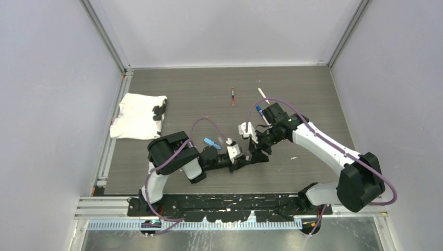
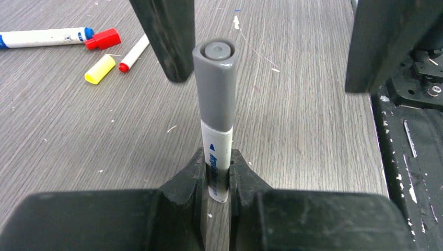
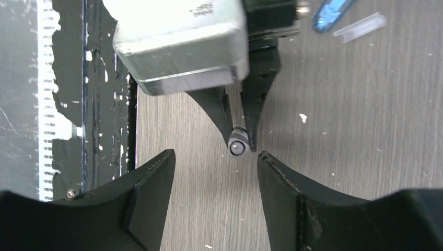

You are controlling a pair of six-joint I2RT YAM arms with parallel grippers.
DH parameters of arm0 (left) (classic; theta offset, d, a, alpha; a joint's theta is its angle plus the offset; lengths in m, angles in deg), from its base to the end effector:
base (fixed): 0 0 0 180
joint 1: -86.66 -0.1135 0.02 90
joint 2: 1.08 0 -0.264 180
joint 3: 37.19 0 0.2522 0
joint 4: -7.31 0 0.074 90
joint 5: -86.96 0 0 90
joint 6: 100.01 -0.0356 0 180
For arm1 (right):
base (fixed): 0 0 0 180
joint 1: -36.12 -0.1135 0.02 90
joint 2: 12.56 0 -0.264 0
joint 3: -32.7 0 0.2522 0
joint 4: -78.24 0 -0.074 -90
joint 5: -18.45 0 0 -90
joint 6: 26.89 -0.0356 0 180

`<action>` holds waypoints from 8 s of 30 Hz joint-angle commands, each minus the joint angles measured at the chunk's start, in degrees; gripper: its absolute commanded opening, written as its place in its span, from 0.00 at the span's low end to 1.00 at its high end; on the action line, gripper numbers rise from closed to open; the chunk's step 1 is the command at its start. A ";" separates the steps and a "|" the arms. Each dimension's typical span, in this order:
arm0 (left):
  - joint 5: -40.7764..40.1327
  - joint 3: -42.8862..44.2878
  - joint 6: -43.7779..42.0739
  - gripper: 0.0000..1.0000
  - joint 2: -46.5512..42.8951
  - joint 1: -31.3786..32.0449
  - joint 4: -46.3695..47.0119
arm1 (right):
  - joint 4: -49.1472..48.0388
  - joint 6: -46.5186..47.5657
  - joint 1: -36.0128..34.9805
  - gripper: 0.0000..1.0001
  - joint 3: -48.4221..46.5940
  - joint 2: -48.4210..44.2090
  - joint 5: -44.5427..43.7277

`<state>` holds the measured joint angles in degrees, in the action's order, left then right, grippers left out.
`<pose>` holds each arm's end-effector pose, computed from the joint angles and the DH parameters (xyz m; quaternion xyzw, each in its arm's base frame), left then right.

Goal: Insert the pens into the pen caps
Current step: Press the pen cap onto the pen.

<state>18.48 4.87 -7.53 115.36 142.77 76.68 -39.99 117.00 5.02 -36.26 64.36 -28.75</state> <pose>0.1632 -0.2664 0.0976 0.4393 0.5896 -0.4448 0.5114 0.1970 0.1471 0.2418 -0.6665 0.6324 0.3197 0.2316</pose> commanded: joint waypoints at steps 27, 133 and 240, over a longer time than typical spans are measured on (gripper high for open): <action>-0.37 -0.06 -2.22 0.00 1.97 -0.44 -1.13 | -3.49 -2.11 0.86 0.33 -1.18 0.88 2.57; -1.31 0.13 -4.07 0.00 2.47 -0.91 -1.13 | -23.21 -10.11 2.63 0.46 6.60 0.41 5.89; -15.10 -7.05 26.87 0.01 -32.93 2.00 -1.17 | -89.75 -93.39 7.95 0.83 15.61 -6.42 26.90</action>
<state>6.32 -2.26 18.08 84.15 144.17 72.28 -101.67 43.50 12.65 -23.45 57.63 -4.27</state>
